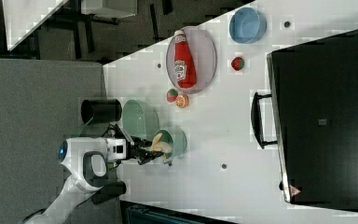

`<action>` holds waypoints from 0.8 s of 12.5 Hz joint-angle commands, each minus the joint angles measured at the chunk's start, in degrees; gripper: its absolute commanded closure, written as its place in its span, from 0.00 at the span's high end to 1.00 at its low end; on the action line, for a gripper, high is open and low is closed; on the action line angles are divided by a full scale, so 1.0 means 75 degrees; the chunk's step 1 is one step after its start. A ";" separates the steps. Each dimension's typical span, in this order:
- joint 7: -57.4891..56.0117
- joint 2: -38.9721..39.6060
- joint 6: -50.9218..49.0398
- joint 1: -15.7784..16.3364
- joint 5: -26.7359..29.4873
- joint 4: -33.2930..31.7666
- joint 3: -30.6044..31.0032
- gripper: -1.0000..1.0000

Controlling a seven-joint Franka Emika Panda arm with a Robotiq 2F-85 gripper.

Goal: Pick Banana and place it in mug.

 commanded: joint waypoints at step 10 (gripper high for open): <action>-0.0477 -0.2158 -0.2314 -0.0253 0.0143 0.0943 -0.0970 1.00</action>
